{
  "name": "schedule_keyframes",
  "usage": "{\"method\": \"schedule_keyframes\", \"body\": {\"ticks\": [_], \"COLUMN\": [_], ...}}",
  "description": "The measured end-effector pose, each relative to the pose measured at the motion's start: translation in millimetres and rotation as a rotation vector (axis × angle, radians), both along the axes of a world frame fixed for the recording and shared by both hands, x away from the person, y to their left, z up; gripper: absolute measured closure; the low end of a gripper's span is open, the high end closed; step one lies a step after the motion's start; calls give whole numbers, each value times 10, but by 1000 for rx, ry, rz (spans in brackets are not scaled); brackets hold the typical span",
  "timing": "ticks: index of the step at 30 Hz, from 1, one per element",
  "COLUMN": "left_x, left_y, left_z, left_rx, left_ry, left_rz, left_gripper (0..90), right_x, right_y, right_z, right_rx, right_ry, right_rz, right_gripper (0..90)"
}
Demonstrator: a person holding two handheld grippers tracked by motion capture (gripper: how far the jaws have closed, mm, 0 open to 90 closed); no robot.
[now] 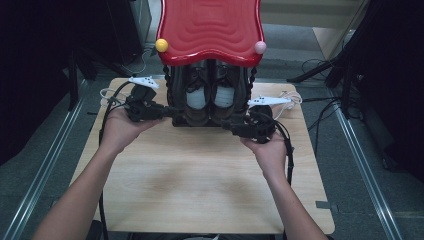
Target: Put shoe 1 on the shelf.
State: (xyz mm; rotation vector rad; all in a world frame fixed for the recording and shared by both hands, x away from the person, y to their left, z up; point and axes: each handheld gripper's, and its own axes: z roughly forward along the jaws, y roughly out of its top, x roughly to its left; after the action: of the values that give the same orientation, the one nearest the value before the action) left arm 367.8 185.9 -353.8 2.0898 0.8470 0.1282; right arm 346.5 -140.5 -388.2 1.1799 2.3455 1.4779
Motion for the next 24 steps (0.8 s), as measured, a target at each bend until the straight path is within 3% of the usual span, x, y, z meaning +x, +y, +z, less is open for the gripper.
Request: {"method": "schedule_keyframes", "body": {"ticks": [3, 8, 14, 16, 20, 24], "left_x": [78, 226, 413, 471, 565, 630], "left_y": [-87, -208, -315, -357, -441, -494], "left_z": [148, 419, 747, 858, 1031, 1128], "left_rx": [12, -10, -34, -22, 1, -9], "left_ry": [-11, -39, -63, -73, -97, -108], "left_rz": [-29, -61, -69, -59, -61, -58], "left_gripper": [899, 900, 900, 900, 900, 900], "right_x": [-28, -38, 32, 54, 101, 137], "right_y": [-20, -9, 50, 67, 77, 80], "right_z": [-64, -135, -228, -257, -299, -326], "right_rx": [-4, -15, -11, -19, -3, 13], "right_ry": [-30, -27, 20, 35, 44, 50], "right_rz": [4, 14, 54, 64, 71, 72], "right_gripper": [552, 591, 677, 723, 804, 868]}}
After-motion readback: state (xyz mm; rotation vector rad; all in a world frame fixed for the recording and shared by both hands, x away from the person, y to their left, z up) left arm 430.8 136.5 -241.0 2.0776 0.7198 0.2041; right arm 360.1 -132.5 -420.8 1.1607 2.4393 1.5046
